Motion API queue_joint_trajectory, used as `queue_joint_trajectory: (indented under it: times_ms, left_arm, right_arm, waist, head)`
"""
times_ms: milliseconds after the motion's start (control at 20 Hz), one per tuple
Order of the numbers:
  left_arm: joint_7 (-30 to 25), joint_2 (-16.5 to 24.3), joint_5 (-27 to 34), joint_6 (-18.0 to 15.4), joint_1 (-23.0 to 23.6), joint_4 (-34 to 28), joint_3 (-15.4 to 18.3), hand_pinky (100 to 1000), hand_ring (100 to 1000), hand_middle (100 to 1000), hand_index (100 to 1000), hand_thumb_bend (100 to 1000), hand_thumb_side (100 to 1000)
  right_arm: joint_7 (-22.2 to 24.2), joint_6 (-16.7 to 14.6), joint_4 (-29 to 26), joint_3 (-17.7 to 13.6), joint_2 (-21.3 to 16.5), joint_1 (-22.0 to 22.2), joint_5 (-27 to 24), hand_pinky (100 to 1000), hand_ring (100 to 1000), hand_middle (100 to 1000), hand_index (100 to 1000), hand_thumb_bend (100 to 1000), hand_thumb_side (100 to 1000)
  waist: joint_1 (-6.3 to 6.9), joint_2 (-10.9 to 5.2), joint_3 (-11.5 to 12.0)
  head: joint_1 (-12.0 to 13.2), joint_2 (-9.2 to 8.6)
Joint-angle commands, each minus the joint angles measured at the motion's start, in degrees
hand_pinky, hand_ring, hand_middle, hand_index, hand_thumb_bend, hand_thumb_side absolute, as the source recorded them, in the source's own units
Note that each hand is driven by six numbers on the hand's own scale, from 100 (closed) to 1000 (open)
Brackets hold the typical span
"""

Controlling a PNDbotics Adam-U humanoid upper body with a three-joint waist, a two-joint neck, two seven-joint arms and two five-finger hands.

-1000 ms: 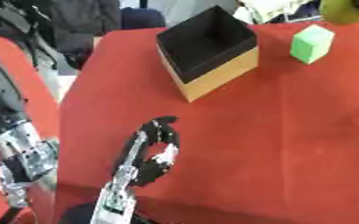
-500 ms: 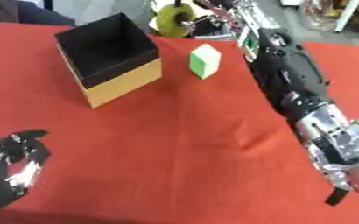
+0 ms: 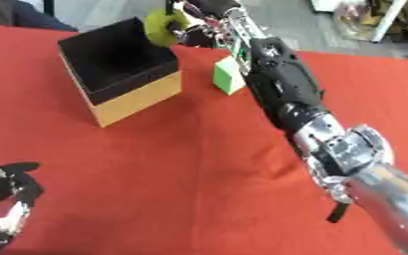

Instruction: Pick up objects on the table and place them in the box.

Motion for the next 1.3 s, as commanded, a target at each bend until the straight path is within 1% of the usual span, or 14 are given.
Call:
queue_joint_trajectory:
  times_ms: [50, 100, 150, 200, 250, 300, 350, 500, 650, 750, 900, 1050, 1200, 1300]
  left_arm:
    - [-0.33, -0.24, 0.48, -0.06, -0.78, -0.5, -0.17, 606, 601, 515, 814, 100, 446]
    - [-0.33, -0.26, 0.49, -0.06, -0.8, -0.48, -0.17, 606, 601, 515, 814, 100, 446]
    - [-0.36, -0.27, 0.5, -0.07, -0.8, -0.47, -0.2, 607, 601, 515, 815, 100, 450]
    - [-0.38, -0.26, 0.48, -0.07, -0.79, -0.45, -0.2, 607, 601, 515, 815, 100, 450]
    - [-0.38, -0.24, 0.45, -0.08, -0.77, -0.42, -0.18, 607, 601, 515, 815, 100, 445]
    - [-0.36, -0.23, 0.41, -0.08, -0.76, -0.4, -0.17, 607, 601, 515, 815, 100, 450]
    - [-0.37, -0.21, 0.37, -0.09, -0.76, -0.38, -0.18, 607, 601, 515, 815, 100, 450]
    - [-0.41, -0.18, 0.28, -0.14, -0.75, -0.35, -0.19, 608, 601, 515, 815, 100, 450]
    - [-0.3, -0.14, 0.2, -0.13, -0.72, -0.34, -0.06, 608, 602, 515, 816, 100, 451]
    - [-0.16, -0.05, 0.11, -0.11, -0.67, -0.33, 0.14, 608, 602, 515, 815, 100, 451]
    - [0.21, 0.22, -0.03, -0.05, -0.42, -0.3, 0.5, 608, 602, 515, 816, 100, 456]
    - [0.45, 0.47, -0.2, -0.03, -0.11, -0.25, 0.75, 608, 602, 516, 816, 100, 458]
    - [0.75, 0.65, -0.33, 0.03, 0.18, -0.2, 1.07, 608, 602, 516, 816, 100, 458]
    - [0.93, 0.77, -0.42, 0.06, 0.36, -0.16, 1.27, 609, 602, 516, 816, 100, 458]
  right_arm:
    - [-0.66, -0.91, -0.47, 0.38, 0.42, -1.66, 2.75, 722, 722, 661, 597, 100, 103]
    - [-0.66, -1.19, -0.63, 0.51, 0.66, -1.63, 3.36, 733, 722, 661, 597, 100, 103]
    - [-0.68, -1.8, -1.26, 1.06, 1.02, -1.62, 4.14, 737, 747, 699, 752, 100, 130]
    - [-0.67, -2.3, -2.03, 1.55, 1.28, -1.54, 4.96, 741, 754, 712, 795, 100, 141]
    - [-0.68, -2.66, -2.87, 2.02, 1.51, -1.5, 5.79, 745, 761, 724, 830, 100, 183]
    - [-0.7, -2.8, -3.63, 2.36, 1.67, -1.44, 6.56, 749, 769, 737, 863, 100, 164]
    - [-0.63, -2.82, -4.38, 2.74, 1.78, -1.41, 7.34, 753, 775, 746, 886, 100, 176]
    - [0.03, -2.73, -5.77, 3.28, 1.95, -1.26, 8.18, 756, 787, 765, 926, 100, 193]
    - [1.93, -3.13, -6.63, 3.33, 1.48, -1.19, 6.65, 760, 791, 773, 930, 100, 189]
    - [4.15, -3.61, -7.39, 3.27, 0.6, -1.14, 4.34, 761, 791, 776, 927, 100, 206]
    - [9.17, -3.68, -7.98, 2.67, -1.48, -1.02, -1.09, 761, 794, 787, 926, 100, 286]
    - [14.73, -2.04, -8.11, 1.78, -3.96, -0.83, -6.26, 778, 831, 833, 938, 100, 335]
    - [19.06, 0.77, -7.65, 0.59, -6.01, -0.42, -8.77, 802, 875, 891, 961, 100, 383]
    - [21.19, 2.59, -6.83, -0.05, -7.08, 0.04, -9.36, 822, 910, 929, 973, 100, 420]
  waist:
    - [0.2, -0.79, 0.12]
    - [0.2, -0.77, 0.12]
    - [0.18, -0.78, 0.05]
    - [0.15, -0.79, -0.04]
    - [0.12, -0.81, -0.16]
    - [0.09, -0.82, -0.25]
    - [0.08, -0.85, -0.36]
    - [0.1, -0.92, -0.59]
    - [0.09, -0.92, -1.03]
    - [0.04, -0.83, -1.52]
    - [-0.12, -0.7, -2.58]
    - [-0.22, -0.66, -3.8]
    - [-0.17, -0.7, -4.89]
    - [-0.14, -0.73, -5.54]
  head:
    - [-0.55, -0.98]
    - [-0.59, -1.03]
    - [-0.62, -1.07]
    - [-0.61, -1.1]
    - [-0.57, -1.14]
    - [-0.53, -1.16]
    - [-0.49, -1.19]
    - [-0.34, -1.21]
    - [-0.14, -1.27]
    - [0.23, -1.43]
    - [0.61, -1.56]
    - [1.04, -1.62]
    - [1.27, -1.63]
    - [1.39, -1.65]
